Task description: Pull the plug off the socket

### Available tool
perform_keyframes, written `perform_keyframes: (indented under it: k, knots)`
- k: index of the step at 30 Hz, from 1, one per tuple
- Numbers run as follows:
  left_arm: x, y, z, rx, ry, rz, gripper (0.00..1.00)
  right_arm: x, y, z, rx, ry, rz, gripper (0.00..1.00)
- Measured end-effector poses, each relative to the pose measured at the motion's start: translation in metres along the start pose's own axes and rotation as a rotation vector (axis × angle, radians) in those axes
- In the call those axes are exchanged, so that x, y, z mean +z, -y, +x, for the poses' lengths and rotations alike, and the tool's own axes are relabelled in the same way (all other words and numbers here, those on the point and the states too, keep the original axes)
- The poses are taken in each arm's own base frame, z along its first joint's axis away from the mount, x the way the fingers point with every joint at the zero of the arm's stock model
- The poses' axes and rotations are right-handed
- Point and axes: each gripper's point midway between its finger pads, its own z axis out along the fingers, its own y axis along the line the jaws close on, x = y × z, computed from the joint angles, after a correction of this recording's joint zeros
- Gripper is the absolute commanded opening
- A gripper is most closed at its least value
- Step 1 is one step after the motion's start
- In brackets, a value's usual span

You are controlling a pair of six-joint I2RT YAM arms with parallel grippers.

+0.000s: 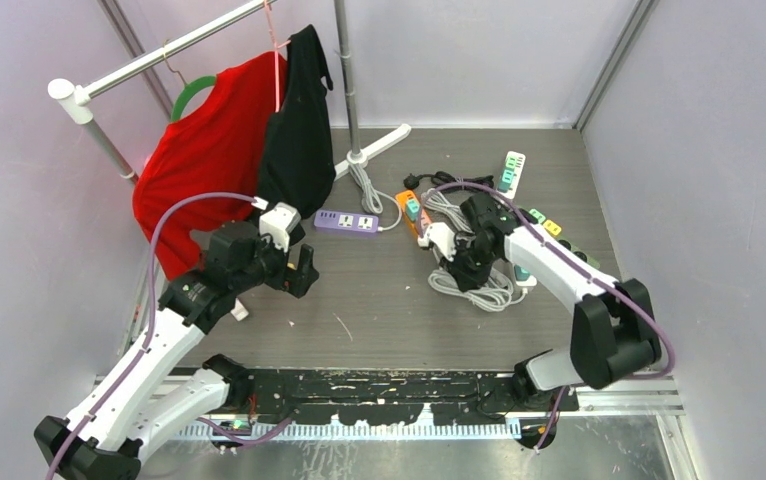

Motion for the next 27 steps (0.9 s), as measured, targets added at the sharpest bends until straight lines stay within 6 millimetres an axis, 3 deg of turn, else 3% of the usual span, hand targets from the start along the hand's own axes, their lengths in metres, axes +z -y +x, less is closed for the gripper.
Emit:
perform_keyframes:
  k: [4,12,15,17,20,24,27]
  knots:
    - [0.0,0.0,0.0,0.0,0.002,0.001,0.93,-0.014,-0.016,0.029,-0.086,-0.061,-0.022,0.04]
    - [-0.002,0.001,-0.002,0.002,0.014,0.002,0.93,-0.023,-0.039,0.121,-0.179,-0.26,-0.091,0.09]
    - [-0.002,0.001,-0.002,0.001,0.015,0.003,0.93,-0.025,-0.04,0.148,-0.184,-0.314,-0.091,0.18]
    - [-0.002,0.001,-0.002,0.002,0.015,0.004,0.93,-0.027,-0.04,0.158,-0.181,-0.334,-0.088,0.43]
    - [-0.002,0.002,-0.003,0.002,0.017,0.009,0.93,-0.033,-0.038,0.16,-0.177,-0.339,-0.078,0.68]
    - [-0.002,0.002,-0.003,0.002,0.017,0.01,0.93,-0.049,-0.033,0.137,-0.179,-0.268,-0.056,0.8]
    - [-0.002,0.002,-0.002,0.002,0.016,0.012,0.93,-0.069,-0.026,0.103,-0.183,-0.149,-0.009,0.86]
